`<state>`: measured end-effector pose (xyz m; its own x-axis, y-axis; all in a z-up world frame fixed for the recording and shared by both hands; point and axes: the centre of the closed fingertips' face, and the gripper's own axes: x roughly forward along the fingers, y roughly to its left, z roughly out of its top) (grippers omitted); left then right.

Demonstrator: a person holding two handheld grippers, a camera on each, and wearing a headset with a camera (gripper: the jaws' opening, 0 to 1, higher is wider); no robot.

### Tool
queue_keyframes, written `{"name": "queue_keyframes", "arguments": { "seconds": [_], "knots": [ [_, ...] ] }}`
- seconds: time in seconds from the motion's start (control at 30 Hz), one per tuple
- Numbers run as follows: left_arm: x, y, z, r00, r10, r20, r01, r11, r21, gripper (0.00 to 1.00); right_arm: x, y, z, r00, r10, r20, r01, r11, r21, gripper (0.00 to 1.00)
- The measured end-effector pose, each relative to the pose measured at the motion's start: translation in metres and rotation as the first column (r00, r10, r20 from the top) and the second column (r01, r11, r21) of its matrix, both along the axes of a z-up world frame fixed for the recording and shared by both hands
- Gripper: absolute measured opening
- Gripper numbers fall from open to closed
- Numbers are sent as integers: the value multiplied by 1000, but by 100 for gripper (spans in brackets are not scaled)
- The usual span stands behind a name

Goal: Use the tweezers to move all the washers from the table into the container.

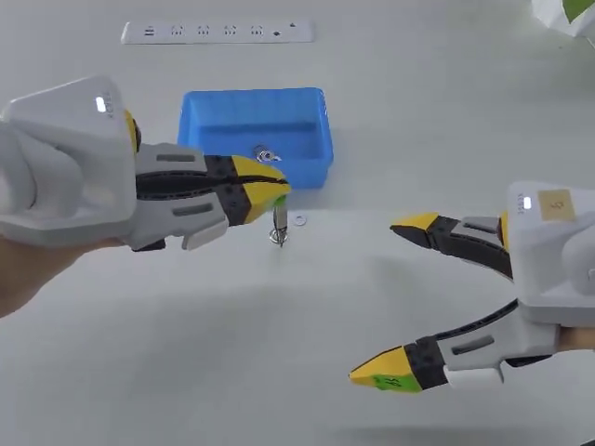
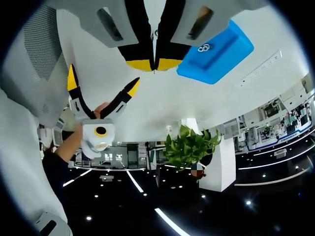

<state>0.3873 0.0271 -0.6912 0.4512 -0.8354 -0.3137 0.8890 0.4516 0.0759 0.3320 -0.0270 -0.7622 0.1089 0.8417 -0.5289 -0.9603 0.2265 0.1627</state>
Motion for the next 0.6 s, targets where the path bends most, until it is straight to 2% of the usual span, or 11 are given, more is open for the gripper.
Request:
{"name": "queue_keyframes", "arguments": {
  "seconds": [0.23, 0.37, 0.53, 0.6],
  "knots": [
    [-2, 2, -1, 1000, -7, -14, 7, 1000, 2, 5, 15, 22, 6, 1000, 16, 22, -17, 999, 31, 98],
    [0, 6, -1, 1000, 2, -23, -2, 1000, 2, 5, 25, 39, 8, 999, 24, 35, -25, 998, 51, 94],
    [0, 7, -2, 999, 0, -33, 0, 1000, 2, 5, 35, 65, 4, 993, 92, 69, -95, 994, 52, 82],
    [0, 7, -2, 999, -2, -34, 2, 1000, 5, 5, 38, 72, 2, 991, 111, 70, -115, 992, 51, 73]
  ]
}}
